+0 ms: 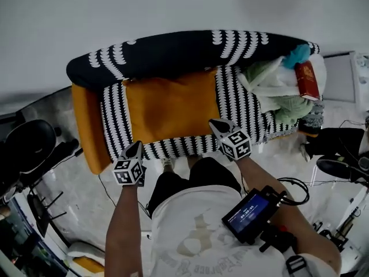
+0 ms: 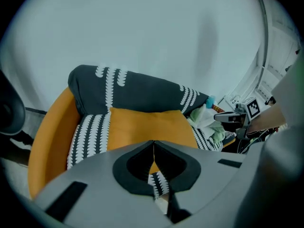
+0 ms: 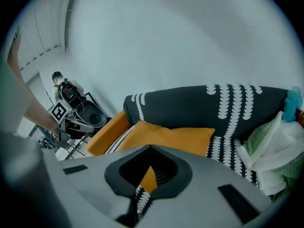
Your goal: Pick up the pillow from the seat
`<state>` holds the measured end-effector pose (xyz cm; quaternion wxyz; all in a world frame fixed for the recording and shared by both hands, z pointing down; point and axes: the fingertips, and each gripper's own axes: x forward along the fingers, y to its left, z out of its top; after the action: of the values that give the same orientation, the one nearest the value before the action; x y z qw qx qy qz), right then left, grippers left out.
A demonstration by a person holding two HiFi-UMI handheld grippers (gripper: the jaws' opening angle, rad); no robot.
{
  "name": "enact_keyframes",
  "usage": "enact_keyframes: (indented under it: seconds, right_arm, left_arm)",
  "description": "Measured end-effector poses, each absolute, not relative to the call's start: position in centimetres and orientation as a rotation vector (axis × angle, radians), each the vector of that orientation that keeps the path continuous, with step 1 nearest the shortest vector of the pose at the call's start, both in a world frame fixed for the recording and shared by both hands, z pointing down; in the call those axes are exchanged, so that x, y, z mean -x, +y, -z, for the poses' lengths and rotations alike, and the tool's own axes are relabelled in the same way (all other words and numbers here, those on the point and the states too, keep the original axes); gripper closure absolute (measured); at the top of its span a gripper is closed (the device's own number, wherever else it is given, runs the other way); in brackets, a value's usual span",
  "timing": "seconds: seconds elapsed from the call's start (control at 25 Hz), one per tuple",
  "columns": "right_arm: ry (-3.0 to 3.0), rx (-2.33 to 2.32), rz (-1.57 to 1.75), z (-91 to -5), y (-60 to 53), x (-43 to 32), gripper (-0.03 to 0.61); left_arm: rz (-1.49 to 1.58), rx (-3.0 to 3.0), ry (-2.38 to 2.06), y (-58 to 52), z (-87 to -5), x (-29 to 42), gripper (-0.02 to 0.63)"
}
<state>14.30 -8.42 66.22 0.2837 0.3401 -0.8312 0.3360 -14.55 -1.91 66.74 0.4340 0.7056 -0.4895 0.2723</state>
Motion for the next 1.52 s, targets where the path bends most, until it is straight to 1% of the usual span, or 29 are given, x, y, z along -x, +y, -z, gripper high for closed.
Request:
enact_keyframes:
  seconds: [0.56, 0.68, 0.76, 0.8, 0.84, 0.88, 0.96, 1.04, 1.08, 1.2, 1.36, 1.44, 1.48, 1.52]
  right_arm:
    - [-2.113, -0.914, -0.969, -73.7, -11.6, -14.7, 0.566]
    - [-2.065, -0.956, -1.037, -75.2, -12.3, -15.4, 0.566]
    - [-2.034, -0.973, -1.081, -76.6, -12.8, -16.2, 0.563]
    - [-2.017, -0.979, -1.105, -77.3, -12.9, -16.6, 0.546]
    - [-2.001, -0.985, -1.129, -78.0, -13.0, -16.9, 0.488]
    - [-1.986, -0.991, -1.150, -78.6, -13.1, -17.0, 0.451]
    - [-1.963, -1.011, -1.188, -79.5, -13.3, -17.2, 0.382]
    - [-1.944, -1.042, -1.241, -80.2, -13.5, -17.5, 0.331]
    - [-1.936, -1.059, -1.273, -80.5, -13.7, -17.7, 0.319]
    - [-1.922, -1.086, -1.343, -81.4, -14.3, -17.5, 0.302]
    - [-1.853, -1.079, -1.323, -83.0, -14.4, -17.3, 0.305]
    - [-1.829, -1.061, -1.308, -83.7, -14.5, -17.0, 0.322]
    - [-1.823, -1.047, -1.303, -83.9, -14.5, -16.9, 0.334]
    - [-1.822, -1.029, -1.299, -84.1, -14.5, -16.8, 0.351]
  left_arm:
    - [-0.627, -1.624, -1.234, -3.5, -74.5, 16.7, 0.597]
    - [-0.623, -1.585, -1.236, -4.0, -76.1, 16.8, 0.563]
    - [-0.616, -1.557, -1.238, -4.6, -77.4, 16.5, 0.513]
    - [-0.615, -1.546, -1.239, -4.9, -78.0, 16.4, 0.488]
    - [-0.619, -1.537, -1.243, -5.2, -78.7, 16.4, 0.455]
    - [-0.628, -1.527, -1.250, -5.5, -79.2, 16.7, 0.427]
    - [-0.644, -1.504, -1.270, -6.0, -80.1, 17.6, 0.402]
    - [-0.644, -1.478, -1.280, -6.5, -81.0, 18.3, 0.365]
    - [-0.641, -1.468, -1.279, -6.8, -81.5, 18.4, 0.350]
    - [-0.628, -1.441, -1.276, -7.6, -83.3, 18.9, 0.305]
    - [-0.620, -1.407, -1.259, -8.1, -85.3, 18.7, 0.302]
    - [-0.617, -1.399, -1.258, -8.3, -86.0, 18.5, 0.303]
    - [-0.614, -1.392, -1.254, -8.3, -86.2, 18.3, 0.310]
    - [-0.612, -1.387, -1.247, -8.2, -86.3, 18.1, 0.335]
